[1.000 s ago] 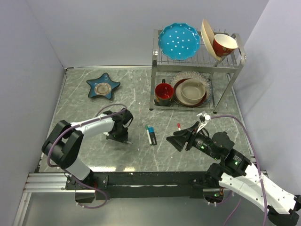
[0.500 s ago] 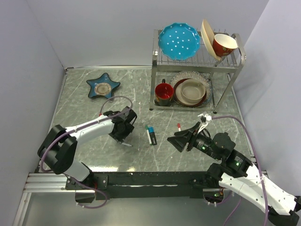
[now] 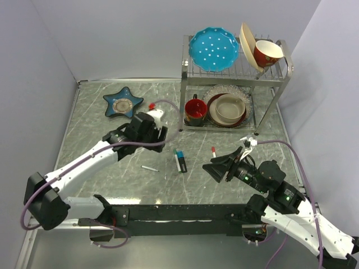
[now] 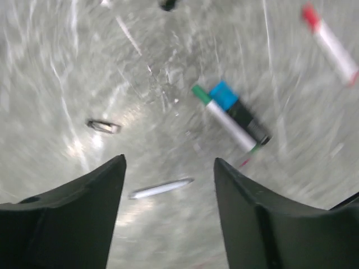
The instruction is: Insert the pens into the pen caps
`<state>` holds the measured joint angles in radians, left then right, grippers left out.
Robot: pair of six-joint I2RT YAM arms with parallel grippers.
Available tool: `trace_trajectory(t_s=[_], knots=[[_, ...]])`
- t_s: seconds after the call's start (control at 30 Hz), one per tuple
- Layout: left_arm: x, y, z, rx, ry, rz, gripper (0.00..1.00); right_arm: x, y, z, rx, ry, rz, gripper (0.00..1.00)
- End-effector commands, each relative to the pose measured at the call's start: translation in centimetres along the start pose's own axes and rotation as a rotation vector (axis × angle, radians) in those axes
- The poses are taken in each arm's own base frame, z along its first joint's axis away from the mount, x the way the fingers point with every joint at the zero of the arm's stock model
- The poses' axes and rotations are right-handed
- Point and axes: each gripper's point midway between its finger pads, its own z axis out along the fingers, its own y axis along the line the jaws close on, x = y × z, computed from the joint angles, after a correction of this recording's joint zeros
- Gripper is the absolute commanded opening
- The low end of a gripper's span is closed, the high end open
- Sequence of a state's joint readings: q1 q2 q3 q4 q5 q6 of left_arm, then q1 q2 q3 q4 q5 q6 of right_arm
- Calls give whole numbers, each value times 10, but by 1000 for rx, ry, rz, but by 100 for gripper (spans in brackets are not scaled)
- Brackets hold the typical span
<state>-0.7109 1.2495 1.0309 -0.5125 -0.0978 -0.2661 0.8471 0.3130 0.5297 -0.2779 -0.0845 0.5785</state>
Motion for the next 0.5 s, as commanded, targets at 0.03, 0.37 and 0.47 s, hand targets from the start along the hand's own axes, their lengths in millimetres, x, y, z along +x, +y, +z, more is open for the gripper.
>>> trace_trajectory(t_s=[0.03,0.37,0.47], knots=[[38,2,2,138,113,621,63,-23,14,-9,-20,-44,-21,73],[115,28,39,177,385,835,52,-32,10,-21,3,-113,11,73],[123,28,45,195,387,850,52,-36,11,-24,10,-124,12,73]])
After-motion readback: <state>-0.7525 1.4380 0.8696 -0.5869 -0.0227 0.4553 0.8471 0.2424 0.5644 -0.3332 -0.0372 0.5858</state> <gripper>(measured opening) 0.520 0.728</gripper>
